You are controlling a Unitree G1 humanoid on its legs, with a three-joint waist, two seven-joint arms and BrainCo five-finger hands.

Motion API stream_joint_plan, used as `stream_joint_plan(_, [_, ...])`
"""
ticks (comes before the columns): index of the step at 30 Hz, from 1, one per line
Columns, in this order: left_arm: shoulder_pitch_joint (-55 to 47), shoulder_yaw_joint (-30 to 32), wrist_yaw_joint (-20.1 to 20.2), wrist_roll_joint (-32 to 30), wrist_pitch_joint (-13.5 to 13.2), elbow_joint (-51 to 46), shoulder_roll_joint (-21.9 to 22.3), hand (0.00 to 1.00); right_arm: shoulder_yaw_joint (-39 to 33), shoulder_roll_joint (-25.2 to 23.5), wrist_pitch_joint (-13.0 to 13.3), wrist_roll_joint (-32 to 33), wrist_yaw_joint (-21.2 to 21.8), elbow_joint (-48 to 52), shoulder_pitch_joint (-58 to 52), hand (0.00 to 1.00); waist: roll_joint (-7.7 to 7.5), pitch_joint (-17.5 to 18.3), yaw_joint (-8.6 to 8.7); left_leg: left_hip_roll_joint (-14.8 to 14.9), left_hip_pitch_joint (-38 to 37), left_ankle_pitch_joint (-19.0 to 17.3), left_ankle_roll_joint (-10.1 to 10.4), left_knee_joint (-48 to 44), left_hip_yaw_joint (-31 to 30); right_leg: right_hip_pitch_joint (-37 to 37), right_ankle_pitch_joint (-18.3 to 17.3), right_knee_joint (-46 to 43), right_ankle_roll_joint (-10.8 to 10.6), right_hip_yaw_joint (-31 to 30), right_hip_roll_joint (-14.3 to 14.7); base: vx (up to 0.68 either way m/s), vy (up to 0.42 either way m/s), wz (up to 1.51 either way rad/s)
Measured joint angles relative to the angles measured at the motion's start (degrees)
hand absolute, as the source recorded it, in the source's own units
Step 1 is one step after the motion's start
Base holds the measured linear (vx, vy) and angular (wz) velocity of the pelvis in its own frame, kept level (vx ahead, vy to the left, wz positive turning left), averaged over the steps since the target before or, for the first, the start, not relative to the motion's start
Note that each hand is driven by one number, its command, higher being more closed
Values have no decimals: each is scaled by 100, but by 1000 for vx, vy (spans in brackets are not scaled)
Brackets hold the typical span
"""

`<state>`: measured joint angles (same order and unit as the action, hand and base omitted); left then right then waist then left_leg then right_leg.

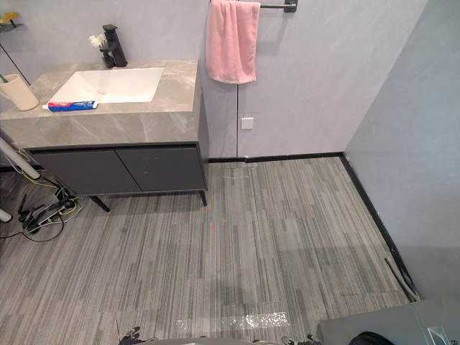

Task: Organize washtable

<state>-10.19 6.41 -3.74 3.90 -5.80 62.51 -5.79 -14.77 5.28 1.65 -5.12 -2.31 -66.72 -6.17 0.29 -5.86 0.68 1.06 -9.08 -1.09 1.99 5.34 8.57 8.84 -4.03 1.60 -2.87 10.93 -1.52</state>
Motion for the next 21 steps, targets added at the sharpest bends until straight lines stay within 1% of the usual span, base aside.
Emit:
stream_joint_plan(10, [-1,1,0,0,-26,2,-1,0,0,-3,0,-1,1,0,3,0,-8,-4,0,0,0,0,0,1,1,0,0,1,0,0,0,0,0,0])
stream_joint_plan(11, [-1,1,0,0,-26,2,-1,0,0,-3,0,-1,1,0,4,0,-29,-17,0,0,0,0,0,1,1,1,0,1,0,0,0,0,0,0])
stream_joint_plan(21, [1,1,0,1,-31,1,-5,0,1,-6,0,-2,1,0,10,0,-26,-17,0,0,0,0,0,1,2,1,0,3,0,0,0,0,0,0])
